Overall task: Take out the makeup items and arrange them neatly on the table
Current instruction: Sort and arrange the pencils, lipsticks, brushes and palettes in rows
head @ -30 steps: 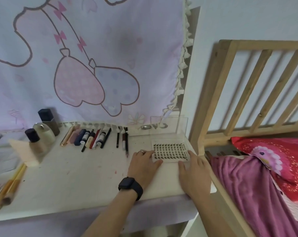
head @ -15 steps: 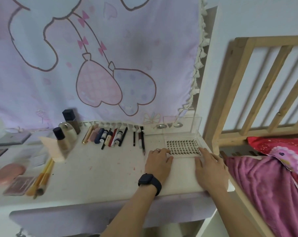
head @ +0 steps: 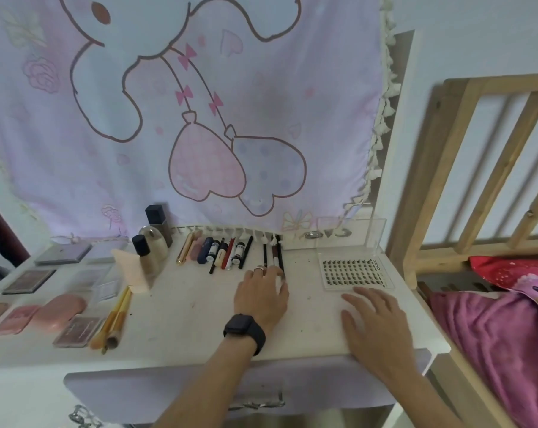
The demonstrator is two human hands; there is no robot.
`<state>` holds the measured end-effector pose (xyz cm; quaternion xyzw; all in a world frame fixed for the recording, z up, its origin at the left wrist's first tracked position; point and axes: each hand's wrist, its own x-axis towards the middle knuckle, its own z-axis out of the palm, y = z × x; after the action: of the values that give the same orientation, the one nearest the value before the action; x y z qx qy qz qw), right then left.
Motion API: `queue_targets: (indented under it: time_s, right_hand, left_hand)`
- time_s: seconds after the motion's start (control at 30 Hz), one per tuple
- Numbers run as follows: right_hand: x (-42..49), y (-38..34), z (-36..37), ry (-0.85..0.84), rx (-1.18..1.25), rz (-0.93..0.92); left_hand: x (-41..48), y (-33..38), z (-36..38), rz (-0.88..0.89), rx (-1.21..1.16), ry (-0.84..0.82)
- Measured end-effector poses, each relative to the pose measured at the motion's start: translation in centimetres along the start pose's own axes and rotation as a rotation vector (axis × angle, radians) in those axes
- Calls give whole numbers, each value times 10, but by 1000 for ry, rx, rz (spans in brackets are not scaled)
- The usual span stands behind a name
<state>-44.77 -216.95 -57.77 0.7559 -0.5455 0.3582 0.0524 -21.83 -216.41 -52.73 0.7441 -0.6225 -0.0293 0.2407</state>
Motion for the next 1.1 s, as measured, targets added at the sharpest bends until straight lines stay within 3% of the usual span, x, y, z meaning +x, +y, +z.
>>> queue_targets:
  time_s: [0.13,0.47,0.83,0.97,1.1]
  right_hand:
    - [-9,-24,7,-133,50,-31]
    - [-8,-20,4,-144,112,41]
    - [-9,-20,4,-137,102,27]
    - [-8,-21,2,-162,108,51]
    - [3,-26,-5,-323,128,125]
  left_hand:
    - [7,-8,0,-106,39,-56]
    - [24,9,15,-233,109,-64]
    - [7,-32,-24,-324,174,-21]
    - [-1,-45,-37,-385,38,-28]
    - [-21,-56,-44,-358,-356,-58]
